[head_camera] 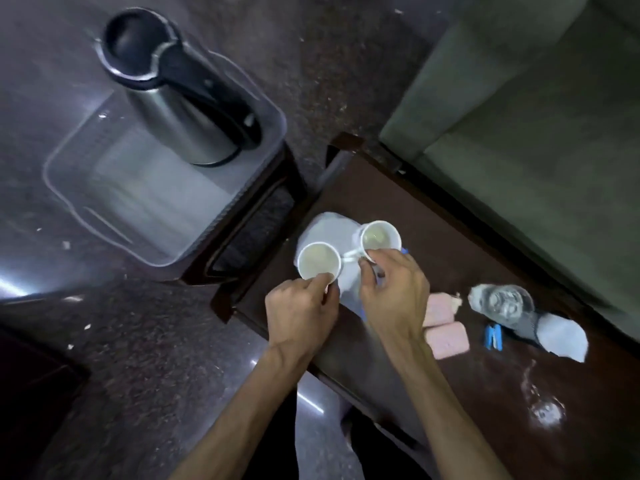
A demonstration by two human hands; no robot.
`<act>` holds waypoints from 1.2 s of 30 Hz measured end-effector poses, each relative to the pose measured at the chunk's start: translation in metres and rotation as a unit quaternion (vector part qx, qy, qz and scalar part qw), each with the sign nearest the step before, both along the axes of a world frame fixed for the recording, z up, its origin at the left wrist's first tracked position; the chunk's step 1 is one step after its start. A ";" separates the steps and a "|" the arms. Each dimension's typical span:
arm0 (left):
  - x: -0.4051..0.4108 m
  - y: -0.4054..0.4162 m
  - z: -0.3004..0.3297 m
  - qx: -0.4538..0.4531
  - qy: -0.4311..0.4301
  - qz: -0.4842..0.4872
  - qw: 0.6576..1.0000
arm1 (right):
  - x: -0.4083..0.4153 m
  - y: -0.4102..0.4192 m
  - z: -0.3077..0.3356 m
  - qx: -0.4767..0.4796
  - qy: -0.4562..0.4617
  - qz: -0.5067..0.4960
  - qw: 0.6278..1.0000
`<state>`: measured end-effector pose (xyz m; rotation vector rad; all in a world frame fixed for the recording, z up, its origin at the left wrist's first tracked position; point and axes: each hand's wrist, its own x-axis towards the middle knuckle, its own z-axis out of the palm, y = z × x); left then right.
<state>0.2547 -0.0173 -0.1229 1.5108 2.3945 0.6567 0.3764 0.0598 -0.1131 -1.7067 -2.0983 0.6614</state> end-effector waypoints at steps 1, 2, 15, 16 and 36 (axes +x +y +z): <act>-0.014 -0.001 0.003 0.012 -0.005 0.025 1.000 | -0.019 0.003 0.003 0.002 0.004 0.015 1.000; -0.028 -0.001 0.006 0.026 -0.007 0.053 0.998 | -0.039 0.006 0.006 0.004 0.012 0.031 0.999; -0.190 -0.015 0.018 0.036 0.043 0.246 0.968 | -0.245 0.017 0.019 0.038 -0.005 0.194 0.980; -0.194 -0.014 0.015 0.028 0.040 0.245 0.968 | -0.250 0.018 0.015 0.042 -0.019 0.199 0.979; -0.136 0.011 0.003 0.064 -0.023 0.147 0.987 | -0.172 0.011 0.000 -0.002 0.006 0.148 0.989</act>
